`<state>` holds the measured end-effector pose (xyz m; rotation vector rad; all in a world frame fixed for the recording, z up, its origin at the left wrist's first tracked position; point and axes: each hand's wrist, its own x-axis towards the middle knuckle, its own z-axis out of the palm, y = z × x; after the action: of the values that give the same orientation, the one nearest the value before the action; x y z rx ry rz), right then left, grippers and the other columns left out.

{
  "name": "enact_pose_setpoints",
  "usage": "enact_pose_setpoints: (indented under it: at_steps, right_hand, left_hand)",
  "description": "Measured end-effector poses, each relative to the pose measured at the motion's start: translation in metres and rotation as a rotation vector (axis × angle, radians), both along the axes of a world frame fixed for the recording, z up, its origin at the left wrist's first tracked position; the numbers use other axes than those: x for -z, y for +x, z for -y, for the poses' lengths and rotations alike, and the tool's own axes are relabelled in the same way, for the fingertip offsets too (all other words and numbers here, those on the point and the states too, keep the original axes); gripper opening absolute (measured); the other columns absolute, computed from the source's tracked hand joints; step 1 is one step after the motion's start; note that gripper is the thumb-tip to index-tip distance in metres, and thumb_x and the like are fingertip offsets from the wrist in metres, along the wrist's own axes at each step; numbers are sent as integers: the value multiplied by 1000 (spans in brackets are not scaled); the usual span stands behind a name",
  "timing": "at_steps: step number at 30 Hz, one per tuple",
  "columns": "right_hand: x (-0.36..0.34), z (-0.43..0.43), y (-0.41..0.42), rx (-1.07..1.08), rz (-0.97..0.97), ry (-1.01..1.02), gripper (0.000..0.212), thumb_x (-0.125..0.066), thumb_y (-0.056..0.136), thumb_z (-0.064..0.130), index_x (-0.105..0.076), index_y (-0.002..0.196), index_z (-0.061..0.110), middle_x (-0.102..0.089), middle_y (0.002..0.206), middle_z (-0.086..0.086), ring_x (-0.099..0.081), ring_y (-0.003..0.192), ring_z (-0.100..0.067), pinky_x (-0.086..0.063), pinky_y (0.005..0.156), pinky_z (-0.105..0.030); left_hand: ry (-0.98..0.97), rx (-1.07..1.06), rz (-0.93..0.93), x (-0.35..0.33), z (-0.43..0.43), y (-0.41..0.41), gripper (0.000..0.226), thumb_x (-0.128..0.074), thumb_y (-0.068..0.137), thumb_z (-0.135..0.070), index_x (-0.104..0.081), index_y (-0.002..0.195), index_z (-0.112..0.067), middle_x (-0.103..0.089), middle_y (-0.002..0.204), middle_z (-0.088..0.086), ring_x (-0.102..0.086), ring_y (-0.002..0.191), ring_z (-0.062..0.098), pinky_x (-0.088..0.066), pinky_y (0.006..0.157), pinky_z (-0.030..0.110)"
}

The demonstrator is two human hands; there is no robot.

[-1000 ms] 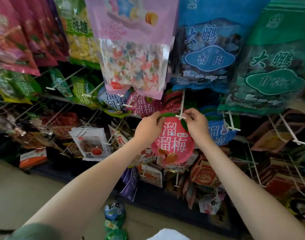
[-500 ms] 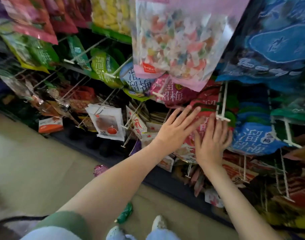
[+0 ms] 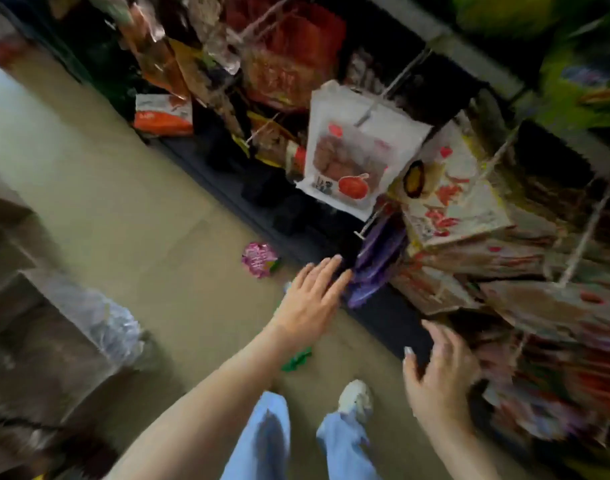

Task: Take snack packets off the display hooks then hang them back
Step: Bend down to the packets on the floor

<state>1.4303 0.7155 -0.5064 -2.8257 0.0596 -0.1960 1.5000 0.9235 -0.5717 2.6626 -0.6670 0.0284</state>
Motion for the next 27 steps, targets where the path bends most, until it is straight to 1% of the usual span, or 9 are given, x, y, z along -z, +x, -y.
enact_pose_setpoints:
  at_steps: [3,5,7,10,13,16,22,25,27]
  right_hand:
    - [117,-40,1,-57,-443,-22,41,-50,74,29,-51,113,13,-63,103,-14,-60,86,-33,-48,72,-41]
    - [202,-54,-3,-101,-649,-32,46,-72,66,15,-57,109,10,-65,98,-13,-63,84,-35,-51,71,-43]
    - [283,-66,-3,-132,-787,-42,53,-76,64,3,-59,113,3,-63,104,-17,-61,94,-40,-49,82,-45]
    - [393,-80,-5,-194,-926,-99,55,-58,86,13,-39,137,7,-46,133,-13,-41,124,-33,-30,104,-36]
    - [486,-91,-16,-81,-1091,-19,61,-54,90,18,-26,144,13,-35,143,-11,-33,131,-30,-29,106,-37]
    - [562,-95,-33,184,-1214,73,63,-57,90,17,-27,144,9,-37,143,-15,-39,129,-32,-37,104,-39]
    - [631,-86,-73,557,-1242,218,30,-57,90,12,-46,116,4,-56,120,-18,-54,109,-33,-44,94,-43]
    - [624,-94,-68,474,-1132,393,35,-50,92,6,-41,126,7,-55,125,-11,-53,114,-29,-45,96,-43]
    - [603,-107,-57,308,-1014,462,25,-46,92,1,-44,115,10,-60,109,-6,-59,99,-20,-48,83,-30]
  left_hand:
    - [131,-23,-83,102,-77,-20,59,-48,75,-23,-39,132,-11,-50,135,22,-47,119,33,-37,101,42]
    - [198,-47,-143,172,-115,-37,56,-43,76,-22,-42,130,-11,-52,132,21,-53,116,35,-43,98,42]
    - [246,-79,-201,242,-141,-55,54,-40,76,-21,-49,128,-11,-54,131,21,-58,112,34,-47,94,43]
    - [281,-101,-273,338,-156,-85,53,-38,74,-18,-60,122,-9,-56,127,24,-60,108,36,-48,91,45]
    - [273,-96,-351,420,-150,-118,48,-53,75,-15,-61,123,-12,-58,122,26,-62,105,38,-50,86,45]
    - [221,-101,-445,482,-130,-140,65,-77,65,-14,-58,127,-16,-60,117,26,-63,99,39,-53,79,43]
    - [36,-99,-580,545,-92,-154,70,-75,72,-22,-48,136,-23,-56,122,26,-60,100,41,-52,80,46]
    - [-17,-95,-632,549,-89,-148,73,-72,75,-24,-41,141,-27,-52,127,25,-56,107,42,-49,87,48]
    - [-22,-91,-603,544,-94,-144,78,-74,71,-28,-40,141,-27,-50,129,25,-55,110,42,-46,90,49]
